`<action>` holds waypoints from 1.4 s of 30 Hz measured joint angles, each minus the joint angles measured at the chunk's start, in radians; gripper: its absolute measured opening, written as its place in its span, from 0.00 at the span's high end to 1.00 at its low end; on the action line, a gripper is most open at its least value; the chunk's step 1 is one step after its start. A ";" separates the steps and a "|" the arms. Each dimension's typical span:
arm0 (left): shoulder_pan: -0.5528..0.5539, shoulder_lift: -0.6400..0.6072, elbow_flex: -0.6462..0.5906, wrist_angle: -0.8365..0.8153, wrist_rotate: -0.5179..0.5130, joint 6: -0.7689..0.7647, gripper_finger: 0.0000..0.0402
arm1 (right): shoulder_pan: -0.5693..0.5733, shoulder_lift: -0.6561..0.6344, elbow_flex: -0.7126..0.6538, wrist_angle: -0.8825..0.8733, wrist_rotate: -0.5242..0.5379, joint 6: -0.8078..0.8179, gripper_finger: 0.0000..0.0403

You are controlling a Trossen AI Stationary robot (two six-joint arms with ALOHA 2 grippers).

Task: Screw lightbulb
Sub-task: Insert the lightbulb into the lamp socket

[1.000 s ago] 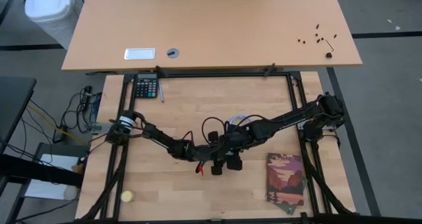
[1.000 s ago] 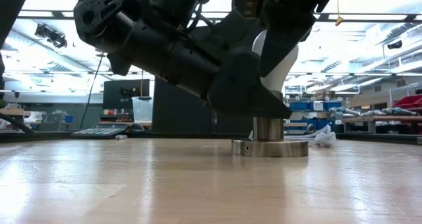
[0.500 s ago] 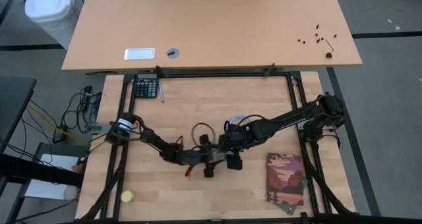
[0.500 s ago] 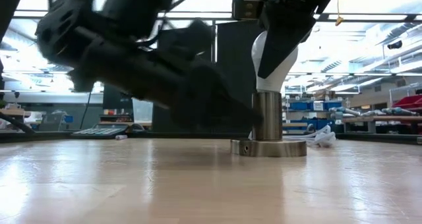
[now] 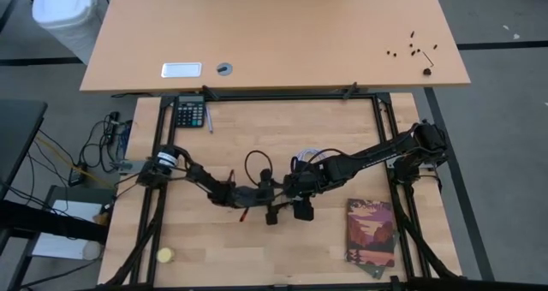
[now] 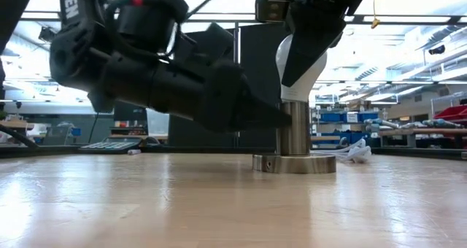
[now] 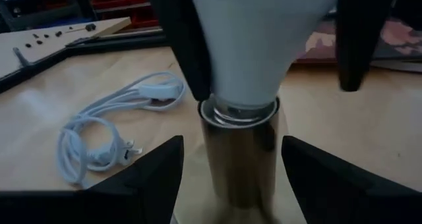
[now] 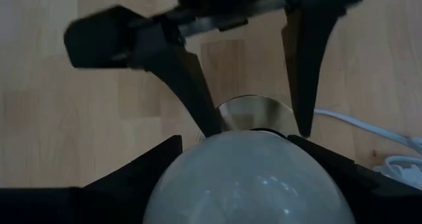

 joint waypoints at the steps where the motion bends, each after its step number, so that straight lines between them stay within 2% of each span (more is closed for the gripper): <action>1: 0.004 0.010 0.006 0.000 0.010 0.000 0.35 | 0.000 0.000 0.000 0.000 0.000 0.000 0.31; 12: 0.014 0.068 0.042 0.014 0.018 -0.003 0.44 | 0.000 0.000 0.000 0.003 0.000 0.011 0.31; 17: 0.029 0.086 0.055 0.035 0.055 -0.020 0.48 | 0.000 0.000 0.000 0.011 0.000 0.012 0.31; 29: 0.035 0.093 0.064 0.032 0.070 -0.027 0.48 | 0.000 0.000 0.000 0.010 0.005 0.027 0.31; 42: 0.037 0.094 0.062 0.040 0.058 -0.031 0.48 | -0.028 0.000 0.002 -0.018 0.042 0.114 0.31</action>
